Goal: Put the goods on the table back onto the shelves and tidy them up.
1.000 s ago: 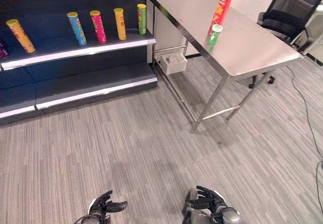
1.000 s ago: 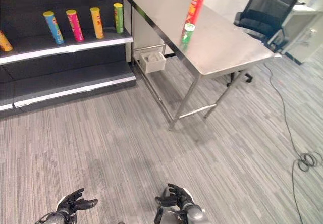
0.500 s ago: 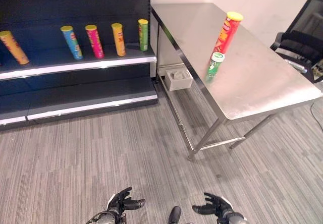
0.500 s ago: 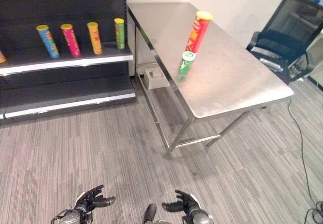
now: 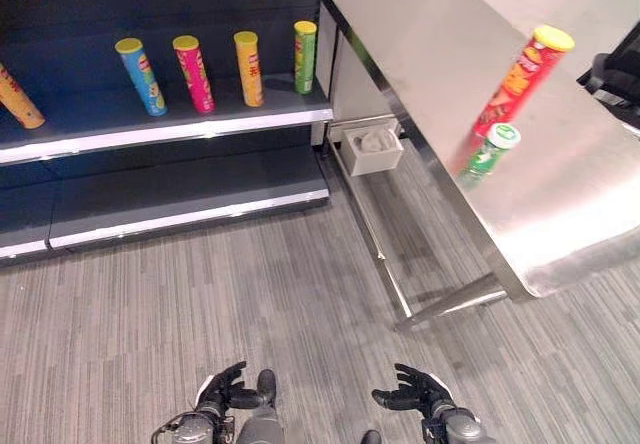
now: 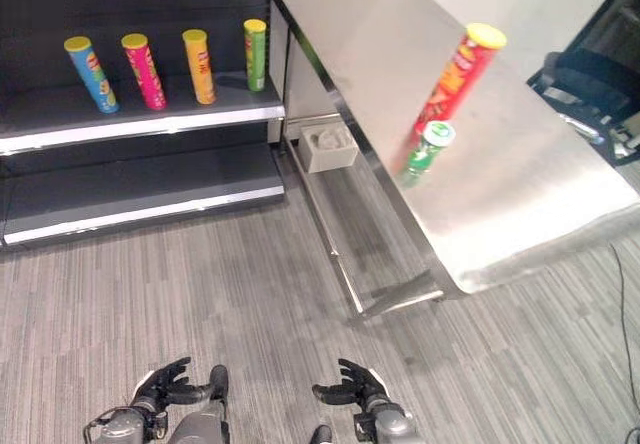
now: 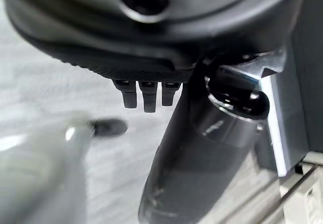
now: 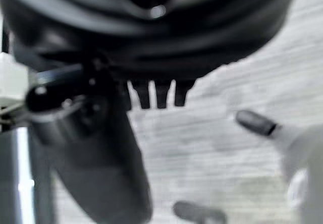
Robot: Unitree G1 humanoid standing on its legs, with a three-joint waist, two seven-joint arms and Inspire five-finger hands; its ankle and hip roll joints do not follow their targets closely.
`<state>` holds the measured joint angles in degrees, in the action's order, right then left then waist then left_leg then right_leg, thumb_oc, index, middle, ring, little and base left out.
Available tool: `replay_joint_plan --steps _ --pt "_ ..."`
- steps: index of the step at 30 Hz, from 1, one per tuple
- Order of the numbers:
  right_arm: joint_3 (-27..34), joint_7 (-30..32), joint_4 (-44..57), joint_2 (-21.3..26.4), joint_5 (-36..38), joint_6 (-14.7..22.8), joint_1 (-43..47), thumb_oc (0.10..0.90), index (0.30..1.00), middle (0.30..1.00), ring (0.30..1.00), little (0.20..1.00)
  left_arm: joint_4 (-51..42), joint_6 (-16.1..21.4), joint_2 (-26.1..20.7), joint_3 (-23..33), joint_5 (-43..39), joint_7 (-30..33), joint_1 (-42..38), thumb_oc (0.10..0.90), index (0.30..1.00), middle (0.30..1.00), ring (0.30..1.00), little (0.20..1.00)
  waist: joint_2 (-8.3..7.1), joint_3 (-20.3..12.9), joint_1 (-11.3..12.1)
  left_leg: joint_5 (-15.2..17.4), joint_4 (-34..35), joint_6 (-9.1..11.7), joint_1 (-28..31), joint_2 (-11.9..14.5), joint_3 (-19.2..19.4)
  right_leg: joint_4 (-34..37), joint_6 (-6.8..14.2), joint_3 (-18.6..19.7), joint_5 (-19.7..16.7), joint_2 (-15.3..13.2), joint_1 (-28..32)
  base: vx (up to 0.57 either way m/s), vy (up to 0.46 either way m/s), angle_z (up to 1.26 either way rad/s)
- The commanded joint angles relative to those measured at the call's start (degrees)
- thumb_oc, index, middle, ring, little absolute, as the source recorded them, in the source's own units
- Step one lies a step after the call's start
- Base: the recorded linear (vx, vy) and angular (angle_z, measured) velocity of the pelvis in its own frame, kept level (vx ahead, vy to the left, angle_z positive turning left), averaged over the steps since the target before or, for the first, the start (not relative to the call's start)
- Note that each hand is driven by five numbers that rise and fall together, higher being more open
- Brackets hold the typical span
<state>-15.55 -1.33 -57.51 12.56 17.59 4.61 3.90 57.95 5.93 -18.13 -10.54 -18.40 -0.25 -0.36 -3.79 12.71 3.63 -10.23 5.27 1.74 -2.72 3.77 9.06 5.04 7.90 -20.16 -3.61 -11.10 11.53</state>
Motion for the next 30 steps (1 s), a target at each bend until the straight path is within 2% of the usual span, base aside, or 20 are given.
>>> replay_joint_plan --steps 1,2,3,4,5,6,7,9,10,11,12,13,14,15,16,22,24,28,30 --pt "0.9 0.3 3.0 4.2 0.9 2.2 1.0 0.800 0.900 0.900 0.900 0.900 0.8 2.2 2.9 -2.5 0.7 -0.1 -1.7 0.800 0.900 0.900 0.900 0.900 2.14 -1.7 -0.5 1.2 -0.5 5.0 -2.0 3.8 -1.8 0.0 -0.2 1.2 4.9 4.8 -2.5 0.09 0.297 -0.11" --pt "1.5 0.0 2.7 3.7 0.6 2.0 0.7 0.800 0.900 0.900 0.900 0.900 0.1 2.1 2.0 -2.5 1.1 -0.3 -1.9 0.800 0.900 0.900 0.900 0.900 2.01 -1.5 -0.3 4.0 -1.6 2.1 -0.6 2.2 -0.1 -10.1 0.9 1.1 6.0 0.9 -4.4 0.10 0.494 -0.05" --pt "1.2 0.0 3.4 3.5 0.2 1.7 1.4 0.800 0.900 0.900 0.900 0.900 -0.5 2.2 1.7 -2.6 0.8 -0.1 -2.0 0.800 0.900 0.900 0.900 0.900 2.71 0.0 -0.5 5.4 -1.2 0.5 2.1 1.2 1.3 -19.4 2.8 2.1 2.4 -2.1 -11.0 0.10 0.495 -0.23" --pt "1.2 0.0 3.4 3.5 0.2 1.7 1.4 0.800 0.900 0.900 0.900 0.900 -0.5 2.2 1.7 -2.6 0.8 -0.1 -2.0 0.800 0.900 0.900 0.900 0.900 2.73 -0.1 -0.4 5.3 -1.2 0.5 2.0 1.3 1.4 -19.4 2.8 2.2 2.3 -2.0 -11.2 0.03 0.312 -0.74" --pt "1.2 -0.2 3.6 3.5 -0.2 1.4 1.6 0.800 0.900 0.900 0.900 0.900 -1.1 2.1 1.5 -2.7 1.0 -0.2 -1.9 0.800 0.900 0.900 0.900 0.900 3.10 0.3 -0.6 6.1 -0.9 -0.5 3.2 0.4 1.8 -24.2 3.2 2.6 0.5 -3.5 -13.1 0.07 0.304 -0.99" --pt "1.2 -0.1 4.5 3.3 0.1 1.3 2.0 0.800 0.900 0.900 0.900 0.900 -0.6 2.0 1.0 -2.8 1.3 -0.1 -2.1 0.800 0.900 0.900 0.900 0.900 3.70 1.7 -1.6 7.4 -0.4 -1.8 5.7 -0.4 2.2 -30.8 3.3 3.8 -2.2 -3.7 -16.7 0.07 0.304 -0.75" --pt "1.2 0.0 4.5 3.3 0.1 1.2 2.0 0.800 0.900 0.900 0.900 0.900 -0.6 2.0 1.0 -2.8 1.3 -0.1 -2.1 0.800 0.900 0.900 0.900 0.900 3.65 1.7 -1.5 7.4 -0.4 -1.8 5.7 -0.4 2.3 -30.9 3.4 3.9 -2.1 -3.8 -16.8 0.18 0.257 -0.28" --pt "1.2 -0.6 5.1 3.2 0.2 1.0 1.4 0.800 0.900 0.900 0.900 0.900 -1.3 2.1 0.6 -2.2 1.4 -0.9 -1.0 0.800 0.900 0.900 0.900 0.900 2.89 1.4 -1.4 9.4 -0.3 -1.5 7.7 -1.4 3.0 -21.8 3.3 0.3 -2.6 -5.5 -17.1 0.19 0.054 -0.28" --pt "1.2 -0.6 5.1 3.2 0.2 1.0 1.4 0.800 0.900 0.900 0.900 0.900 -1.3 2.1 0.6 -2.2 1.4 -0.9 -1.0 0.800 0.900 0.900 0.900 0.900 3.03 1.5 -1.5 9.5 -0.3 -1.4 7.9 -1.2 2.9 -21.3 3.2 0.1 -2.7 -5.2 -16.6 0.18 -0.075 -0.59" --pt "1.1 -0.6 4.9 3.5 0.1 1.1 1.6 0.800 0.900 0.900 0.900 0.900 -1.7 2.2 0.5 -2.2 1.3 -0.9 -0.9 0.800 0.900 0.900 0.900 0.900 2.12 1.6 -1.4 9.8 -0.3 -0.8 7.9 -1.7 2.5 -12.5 4.0 -0.6 -5.1 -5.2 -16.7 0.11 -0.066 -0.47" --pt "1.1 -0.6 4.9 3.4 0.1 1.1 1.6 0.800 0.900 0.900 0.900 0.900 -1.7 2.2 0.5 -2.2 1.3 -0.9 -0.9 0.800 0.900 0.900 0.900 0.900 2.22 1.7 -1.4 9.9 -0.3 -0.8 8.0 -1.6 2.5 -12.1 4.0 -0.7 -5.3 -5.0 -16.4 0.25 -0.156 -0.34" --pt "1.0 -0.5 4.7 3.5 -0.3 1.0 1.6 0.800 0.900 0.900 0.900 0.900 -1.9 2.1 0.2 -1.8 1.5 -1.1 -0.9 0.800 0.900 0.900 0.900 0.900 1.35 1.6 -1.5 10.6 -0.3 0.1 8.5 -1.1 2.3 -4.6 5.5 -0.9 -8.4 -5.4 -17.0 0.20 -0.119 -0.02" --pt "0.8 -0.7 5.2 3.5 -0.9 0.9 1.3 0.800 0.900 0.900 0.900 0.900 -2.5 2.3 0.0 -1.7 1.5 -1.1 -0.6 0.800 0.900 0.900 0.900 0.900 1.07 1.5 -1.6 10.7 -0.3 0.2 8.8 -0.8 2.2 -4.6 5.7 -0.2 -8.8 -5.1 -16.8 0.28 -0.151 0.07" --pt "0.7 -1.1 4.9 3.6 -1.3 0.8 0.7 0.800 0.900 0.900 0.900 0.900 -2.2 2.2 0.1 -1.8 2.2 -1.4 -0.5 0.800 0.900 0.900 0.900 0.900 0.68 0.7 -1.2 11.2 -0.3 0.2 9.1 -0.8 1.7 -3.5 5.5 -0.2 -7.4 -4.6 -15.5 0.27 -0.140 0.10" --pt "0.2 -1.4 4.1 3.6 -1.6 0.7 0.6 0.800 0.900 0.900 0.900 0.900 -2.2 2.2 0.5 -2.0 1.8 -1.7 -0.2 0.800 0.900 0.900 0.900 0.900 0.17 -0.3 -0.8 11.1 -0.3 0.8 9.2 -0.6 1.7 -1.1 5.2 -1.2 -7.6 -3.5 -13.4 0.27 -0.183 0.23" --pt "-0.1 -1.4 4.1 4.9 -1.4 0.8 1.3 0.800 0.900 0.900 0.900 0.900 -2.2 1.9 1.2 -1.9 1.1 -1.9 0.1 0.800 0.900 0.900 0.900 0.900 0.22 -1.3 -0.2 10.8 -0.9 2.6 8.7 2.1 0.9 0.0 3.9 -3.4 -5.7 -1.2 -11.7 0.13 -0.152 0.19" --pt "-0.2 -1.0 2.3 5.3 -1.1 1.1 1.5 0.800 0.900 0.900 0.900 0.900 -2.8 1.7 1.3 -2.1 0.6 -2.0 0.2 0.800 0.900 0.900 0.900 0.900 0.39 -1.5 -0.2 11.5 -4.3 4.2 7.9 5.0 0.4 0.0 2.1 -4.1 -2.9 0.9 -10.5 0.17 -0.242 0.08" --pt "0.0 -1.1 0.8 5.3 -0.3 1.3 1.6 0.800 0.900 0.900 0.900 0.900 -2.6 1.7 1.5 -2.0 0.5 -1.9 -0.2 0.800 0.900 0.900 0.900 0.900 0.53 -1.2 -0.3 11.6 -8.8 5.3 6.2 6.5 0.0 0.0 1.2 -4.9 -1.6 1.8 -9.9 0.08 -0.149 0.10" --pt "0.7 -0.7 0.1 5.7 0.7 1.4 1.1 0.800 0.900 0.900 0.900 0.900 -3.8 1.6 1.5 -2.1 -0.6 -2.0 -0.5 0.800 0.900 0.900 0.900 0.900 1.17 0.0 -0.2 9.8 -17.8 7.0 3.3 9.0 -0.3 0.0 -0.5 -5.5 0.2 3.5 -8.0 0.07 -0.165 0.11"
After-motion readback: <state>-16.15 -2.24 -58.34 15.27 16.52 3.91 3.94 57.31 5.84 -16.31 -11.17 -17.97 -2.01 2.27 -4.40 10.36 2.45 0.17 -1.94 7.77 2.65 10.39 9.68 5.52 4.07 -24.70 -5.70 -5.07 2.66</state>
